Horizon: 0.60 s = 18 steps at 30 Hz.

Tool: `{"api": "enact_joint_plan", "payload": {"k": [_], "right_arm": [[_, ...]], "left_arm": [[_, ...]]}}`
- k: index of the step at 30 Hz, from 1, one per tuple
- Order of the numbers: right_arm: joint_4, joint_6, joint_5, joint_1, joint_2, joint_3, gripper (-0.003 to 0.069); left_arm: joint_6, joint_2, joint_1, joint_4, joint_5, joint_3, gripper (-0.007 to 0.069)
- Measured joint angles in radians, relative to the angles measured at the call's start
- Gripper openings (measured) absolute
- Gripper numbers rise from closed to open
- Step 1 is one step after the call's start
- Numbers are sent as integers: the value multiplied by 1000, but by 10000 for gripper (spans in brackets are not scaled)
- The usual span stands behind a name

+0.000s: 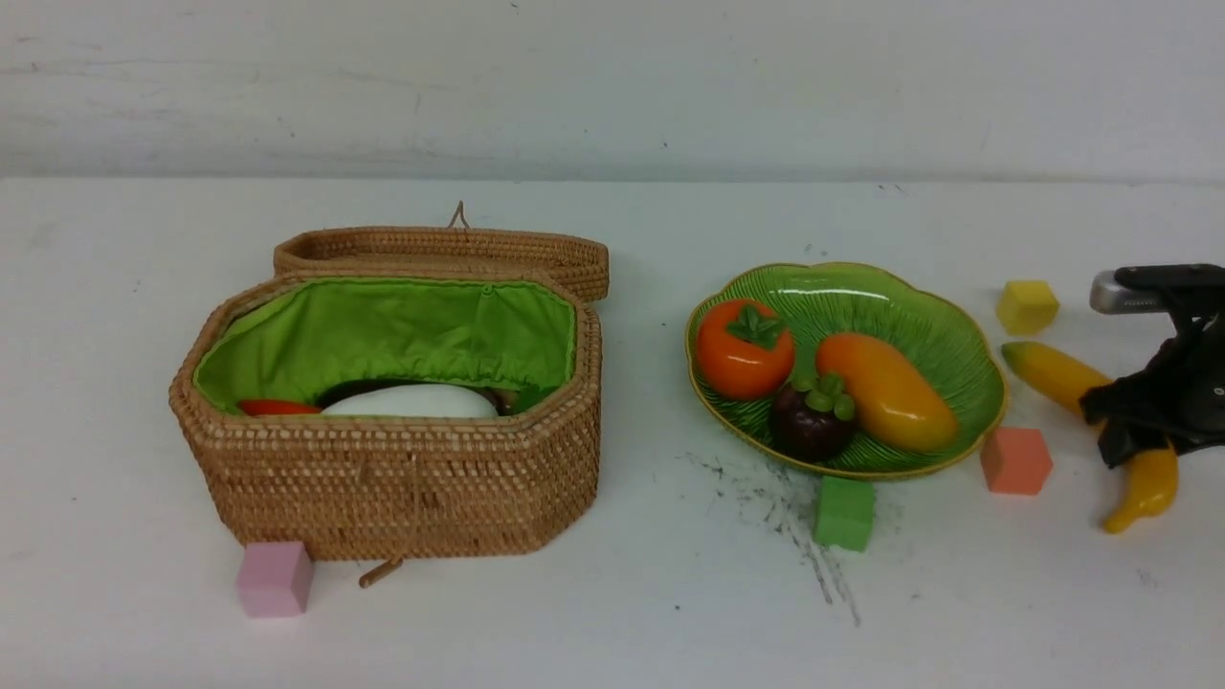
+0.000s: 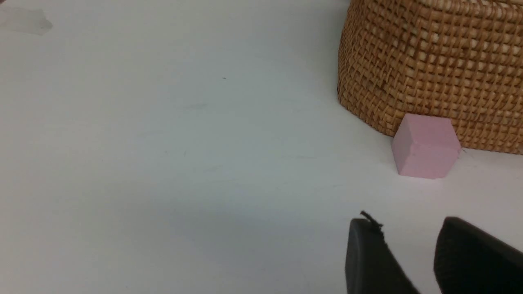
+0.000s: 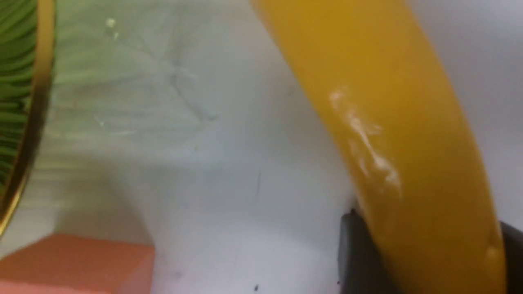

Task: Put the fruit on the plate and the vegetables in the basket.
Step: Use the right arm to grab a banana and put it into the right plate

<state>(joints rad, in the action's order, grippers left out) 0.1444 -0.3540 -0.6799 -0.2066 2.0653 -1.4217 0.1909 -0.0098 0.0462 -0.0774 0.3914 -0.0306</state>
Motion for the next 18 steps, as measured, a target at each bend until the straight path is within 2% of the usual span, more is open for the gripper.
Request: {"api": "enact_joint_plan", "payload": {"k": [5, 10, 14, 18], "right_arm": [[-64, 54, -50, 3, -30, 13, 334], [-81, 96, -33, 3, -106, 23, 334], [-34, 108, 48, 11, -225, 23, 334], [43, 49, 75, 72, -293, 14, 334]], "left_arm": [[0, 0, 0, 0, 0, 0, 238], [0, 0, 0, 0, 0, 0, 238], [0, 0, 0, 0, 0, 0, 238], [0, 0, 0, 0, 0, 0, 238]]}}
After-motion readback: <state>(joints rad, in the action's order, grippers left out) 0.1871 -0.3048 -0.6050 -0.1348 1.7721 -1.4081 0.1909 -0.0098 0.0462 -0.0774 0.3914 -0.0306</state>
